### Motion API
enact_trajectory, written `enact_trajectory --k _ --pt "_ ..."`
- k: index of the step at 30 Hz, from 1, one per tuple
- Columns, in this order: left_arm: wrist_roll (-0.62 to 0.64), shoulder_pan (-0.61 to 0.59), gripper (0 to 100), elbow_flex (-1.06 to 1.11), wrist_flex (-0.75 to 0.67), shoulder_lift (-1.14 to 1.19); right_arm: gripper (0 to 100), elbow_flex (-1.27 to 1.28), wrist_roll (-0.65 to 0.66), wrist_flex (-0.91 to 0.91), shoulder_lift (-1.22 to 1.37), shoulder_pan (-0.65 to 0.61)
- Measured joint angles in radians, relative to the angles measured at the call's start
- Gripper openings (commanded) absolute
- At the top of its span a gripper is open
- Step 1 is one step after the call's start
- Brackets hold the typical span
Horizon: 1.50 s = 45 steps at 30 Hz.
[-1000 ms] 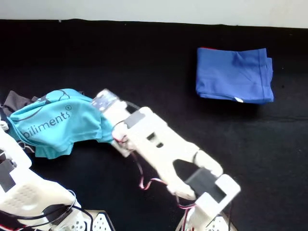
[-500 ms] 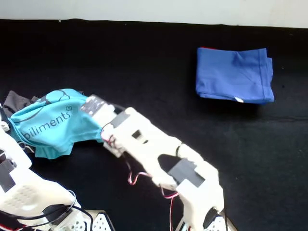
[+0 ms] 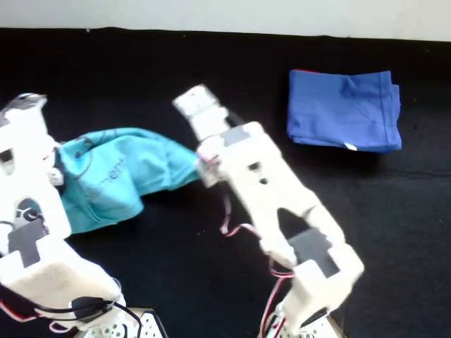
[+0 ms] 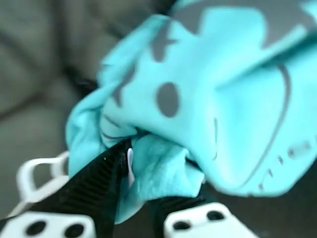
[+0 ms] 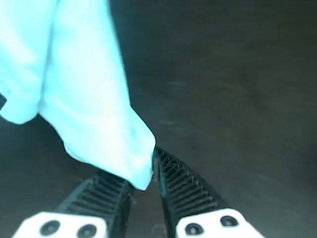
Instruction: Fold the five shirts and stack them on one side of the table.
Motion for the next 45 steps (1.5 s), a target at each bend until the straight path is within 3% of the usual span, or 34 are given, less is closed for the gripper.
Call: enact_trajectory --k 14,19,24,32,35,39,45 --pt "0.170 0.367 1 -0.457 0.310 -0.074 0.6 0.000 0.166 0.094 -0.445 0.439" --pt "0.190 0.459 13 -0.572 0.328 -0.130 0.6 0.000 0.166 0.094 -0.568 0.542" --pt "0.190 0.440 16 -0.574 0.330 -0.149 0.6 0.000 0.166 0.095 -0.646 0.601" --pt "0.190 0.218 16 -0.385 0.255 -0.060 0.6 0.002 0.166 0.095 -0.677 0.609" --pt "0.190 0.187 16 -0.362 0.247 0.002 0.6 0.002 0.166 0.095 -0.677 0.609" --pt "0.193 0.215 16 -0.356 0.250 0.034 0.6 0.015 0.166 0.095 -0.677 0.609" --pt "0.190 0.402 16 -0.353 0.292 0.034 0.6 0.086 0.166 0.095 -0.677 0.611"
